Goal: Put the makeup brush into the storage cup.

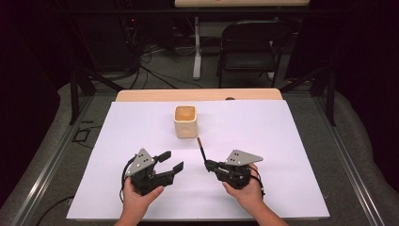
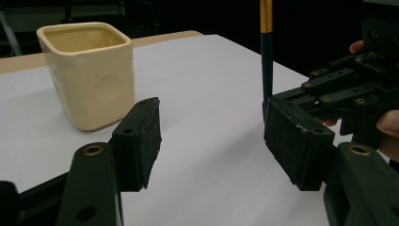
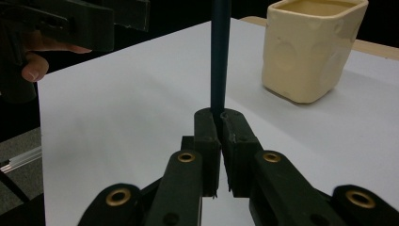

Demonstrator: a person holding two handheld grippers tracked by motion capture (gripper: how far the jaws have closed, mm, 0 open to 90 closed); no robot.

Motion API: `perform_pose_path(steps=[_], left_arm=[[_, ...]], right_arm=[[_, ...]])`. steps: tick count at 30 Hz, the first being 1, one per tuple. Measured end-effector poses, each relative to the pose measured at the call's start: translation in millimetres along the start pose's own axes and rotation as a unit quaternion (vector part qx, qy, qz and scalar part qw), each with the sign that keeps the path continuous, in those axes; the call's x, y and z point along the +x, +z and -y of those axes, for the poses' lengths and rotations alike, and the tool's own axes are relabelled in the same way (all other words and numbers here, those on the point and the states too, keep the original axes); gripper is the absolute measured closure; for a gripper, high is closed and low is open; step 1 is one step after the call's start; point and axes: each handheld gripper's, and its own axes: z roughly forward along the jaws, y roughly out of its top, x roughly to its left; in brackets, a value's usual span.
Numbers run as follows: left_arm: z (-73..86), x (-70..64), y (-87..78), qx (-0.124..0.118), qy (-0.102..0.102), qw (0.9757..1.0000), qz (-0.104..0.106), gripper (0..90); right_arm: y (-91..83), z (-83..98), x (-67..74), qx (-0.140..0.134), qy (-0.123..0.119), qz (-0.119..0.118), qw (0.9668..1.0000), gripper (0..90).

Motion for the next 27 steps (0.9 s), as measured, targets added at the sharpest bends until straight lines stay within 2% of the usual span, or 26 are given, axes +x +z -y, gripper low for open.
perform_pose_path(steps=[8, 12, 17, 27], left_arm=[[-10.9, -4.0, 11.3, 0.000, 0.004, 0.9999, 0.010, 36.7], [-15.3, -5.4, 17.1, -0.007, -0.004, 0.9998, 0.018, 36.7], [-20.4, -6.8, 24.0, -0.003, -0.010, 0.9994, 0.032, 36.7], [-26.7, -11.6, 35.4, -0.011, -0.022, 0.9986, 0.046, 36.9]], right_arm=[[-2.2, 1.0, -3.2, -0.007, 0.006, 0.007, 0.9999, 84.9], [-1.9, 1.7, -4.2, -0.010, 0.008, 0.009, 0.9999, 84.9], [-2.3, 2.2, -5.0, -0.011, 0.009, 0.011, 0.9998, 84.9], [-1.5, 2.6, -4.2, -0.014, 0.009, 0.012, 0.9998, 84.9]])
